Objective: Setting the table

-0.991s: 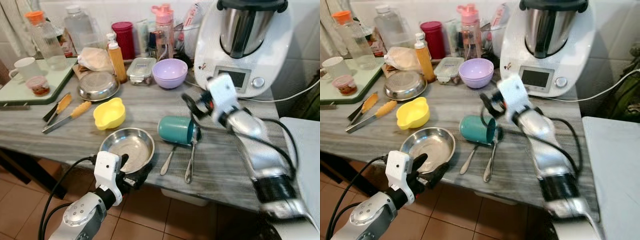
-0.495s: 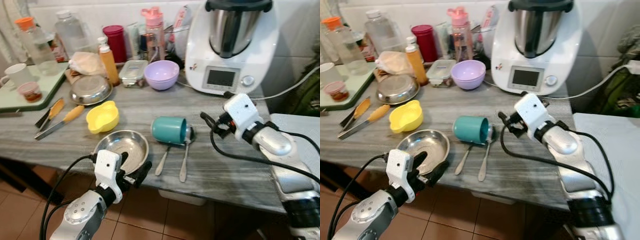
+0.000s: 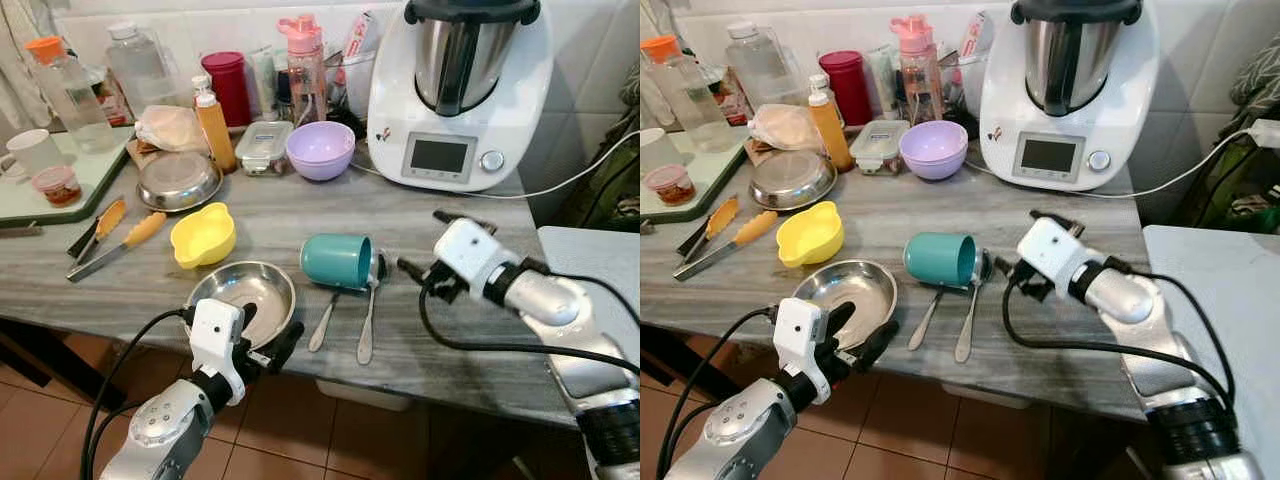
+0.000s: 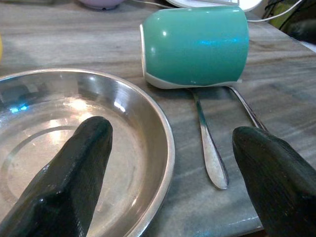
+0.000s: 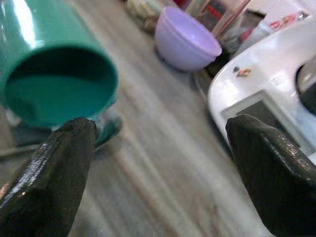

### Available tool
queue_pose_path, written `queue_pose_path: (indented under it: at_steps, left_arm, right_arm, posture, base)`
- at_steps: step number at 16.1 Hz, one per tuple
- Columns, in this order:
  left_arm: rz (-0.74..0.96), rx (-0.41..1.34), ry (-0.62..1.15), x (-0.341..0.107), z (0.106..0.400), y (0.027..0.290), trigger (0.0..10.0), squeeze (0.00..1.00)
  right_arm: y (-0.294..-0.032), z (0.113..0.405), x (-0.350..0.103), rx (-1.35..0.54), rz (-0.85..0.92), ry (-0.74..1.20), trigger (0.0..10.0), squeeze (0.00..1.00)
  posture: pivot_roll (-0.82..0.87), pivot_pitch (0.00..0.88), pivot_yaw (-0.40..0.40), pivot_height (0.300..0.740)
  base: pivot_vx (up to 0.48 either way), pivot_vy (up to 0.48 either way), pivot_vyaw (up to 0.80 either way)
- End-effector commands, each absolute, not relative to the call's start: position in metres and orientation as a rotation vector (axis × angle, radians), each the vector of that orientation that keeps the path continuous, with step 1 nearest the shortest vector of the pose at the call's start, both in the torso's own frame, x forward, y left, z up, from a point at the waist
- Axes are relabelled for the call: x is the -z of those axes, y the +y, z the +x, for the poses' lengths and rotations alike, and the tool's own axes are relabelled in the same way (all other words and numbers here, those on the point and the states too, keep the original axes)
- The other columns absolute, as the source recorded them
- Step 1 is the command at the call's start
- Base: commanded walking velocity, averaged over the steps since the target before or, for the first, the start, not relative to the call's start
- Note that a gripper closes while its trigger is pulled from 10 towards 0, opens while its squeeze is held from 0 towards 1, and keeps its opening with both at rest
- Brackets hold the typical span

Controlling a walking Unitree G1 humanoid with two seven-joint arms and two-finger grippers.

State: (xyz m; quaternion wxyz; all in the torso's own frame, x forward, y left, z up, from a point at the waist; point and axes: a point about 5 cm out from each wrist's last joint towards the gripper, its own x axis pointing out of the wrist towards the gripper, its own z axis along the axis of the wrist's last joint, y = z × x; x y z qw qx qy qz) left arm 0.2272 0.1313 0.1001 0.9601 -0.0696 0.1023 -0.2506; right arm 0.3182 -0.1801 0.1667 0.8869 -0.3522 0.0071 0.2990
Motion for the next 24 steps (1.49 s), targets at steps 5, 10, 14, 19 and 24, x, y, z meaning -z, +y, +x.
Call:
queue_pose_path:
  at_steps: [5,10,14,19,24]
  left_arm:
    - [-0.122,0.491,0.203,-0.102,0.225,0.136,10.0,0.00]
    - [-0.115,0.483,0.207,-0.103,0.223,0.138,10.0,0.00]
    - [-0.112,0.481,0.210,-0.103,0.221,0.138,10.0,0.00]
    - [-0.158,0.549,0.165,-0.113,0.216,0.136,10.0,0.00]
    - [-0.275,0.667,0.195,-0.117,0.209,0.135,10.0,0.00]
  right_arm:
    - [-0.178,0.338,-0.165,-0.643,-0.844,-0.020,10.0,0.00]
    - [-0.170,0.350,-0.162,-0.668,-0.897,-0.068,10.0,0.00]
    - [-0.162,0.355,-0.158,-0.705,-0.885,-0.092,10.0,0.00]
    - [-0.144,0.361,-0.156,-0.760,-0.859,-0.125,10.0,0.00]
    - [-0.138,0.366,-0.154,-0.768,-0.855,-0.130,10.0,0.00]
  posture:
    - [-0.17,0.074,0.108,0.740]
    - [-0.15,0.075,0.110,0.740]
    - [-0.14,0.077,0.112,0.740]
    - [-0.13,0.073,0.111,0.740]
    - [-0.12,0.064,0.102,0.740]
  base:
    - [0.000,0.000,0.00]
    - [0.000,0.000,0.00]
    - [0.000,0.000,0.00]
    - [0.000,0.000,0.00]
    - [0.000,0.000,0.00]
